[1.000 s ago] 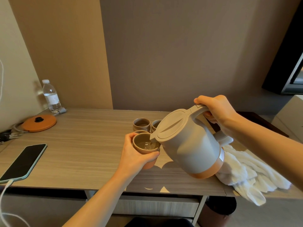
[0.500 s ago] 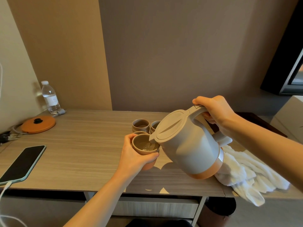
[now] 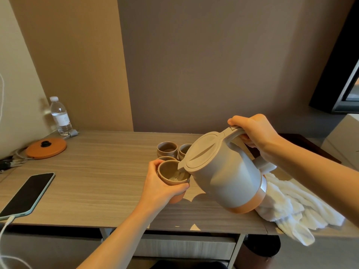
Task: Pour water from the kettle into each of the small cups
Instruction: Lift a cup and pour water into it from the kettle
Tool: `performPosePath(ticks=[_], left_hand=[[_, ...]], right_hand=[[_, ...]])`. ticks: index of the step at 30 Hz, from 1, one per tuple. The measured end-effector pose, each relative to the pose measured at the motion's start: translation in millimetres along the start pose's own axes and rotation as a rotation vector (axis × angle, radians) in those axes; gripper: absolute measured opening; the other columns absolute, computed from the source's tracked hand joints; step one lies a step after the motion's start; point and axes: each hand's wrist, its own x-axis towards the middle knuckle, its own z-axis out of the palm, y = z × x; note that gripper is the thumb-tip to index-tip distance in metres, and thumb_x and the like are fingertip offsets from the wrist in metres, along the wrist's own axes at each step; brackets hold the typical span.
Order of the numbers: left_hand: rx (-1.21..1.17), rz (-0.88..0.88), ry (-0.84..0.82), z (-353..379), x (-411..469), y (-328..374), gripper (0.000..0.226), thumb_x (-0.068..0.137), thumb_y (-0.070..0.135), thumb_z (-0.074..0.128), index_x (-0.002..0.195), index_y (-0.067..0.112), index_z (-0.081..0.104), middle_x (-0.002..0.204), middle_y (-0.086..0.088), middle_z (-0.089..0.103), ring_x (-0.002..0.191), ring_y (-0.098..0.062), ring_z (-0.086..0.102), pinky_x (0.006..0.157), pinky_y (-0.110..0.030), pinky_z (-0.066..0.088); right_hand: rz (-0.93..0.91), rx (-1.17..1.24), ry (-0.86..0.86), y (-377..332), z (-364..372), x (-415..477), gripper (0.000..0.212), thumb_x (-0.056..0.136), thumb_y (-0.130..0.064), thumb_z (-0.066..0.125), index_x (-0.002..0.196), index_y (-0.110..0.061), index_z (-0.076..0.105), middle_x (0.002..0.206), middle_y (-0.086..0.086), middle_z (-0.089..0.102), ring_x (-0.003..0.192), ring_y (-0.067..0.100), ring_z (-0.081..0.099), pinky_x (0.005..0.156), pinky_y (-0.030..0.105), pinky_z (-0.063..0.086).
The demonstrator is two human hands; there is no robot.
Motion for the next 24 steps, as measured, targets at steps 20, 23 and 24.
performPosePath(ticks=[20, 23, 24], left_hand=[[-0.040, -0.005, 0.013, -10.0, 14.5, 17.2, 0.078, 0.055, 0.020, 0.095, 0.117, 0.029, 0.049, 0.106, 0.015, 0.059, 0.096, -0.002, 0.056, 0.068, -0.016, 0.043], [0.000, -0.008, 0.015, -7.8, 21.1, 20.8, 0.081, 0.055, 0.027, 0.095, 0.120, 0.031, 0.046, 0.107, 0.018, 0.056, 0.098, -0.007, 0.054, 0.068, -0.020, 0.044], [0.012, -0.002, 0.014, -7.0, 23.1, 22.0, 0.082, 0.055, 0.028, 0.095, 0.121, 0.033, 0.045, 0.108, 0.019, 0.055, 0.100, -0.009, 0.054, 0.068, -0.020, 0.045]], right_hand=[[0.139, 0.392, 0.126, 37.1, -7.1, -0.6, 0.034, 0.074, -0.030, 0.068, 0.044, -0.020, 0.056, 0.043, -0.005, 0.047, 0.043, 0.011, 0.041, 0.051, 0.026, 0.035], [0.157, 0.472, 0.153, 48.3, -8.2, -2.8, 0.040, 0.077, -0.029, 0.066, 0.041, -0.021, 0.052, 0.041, -0.004, 0.041, 0.036, 0.008, 0.033, 0.039, 0.020, 0.029], [0.159, 0.498, 0.153, 52.0, -8.5, -3.6, 0.040, 0.078, -0.029, 0.065, 0.041, -0.020, 0.052, 0.041, -0.004, 0.041, 0.035, 0.007, 0.032, 0.037, 0.019, 0.028]])
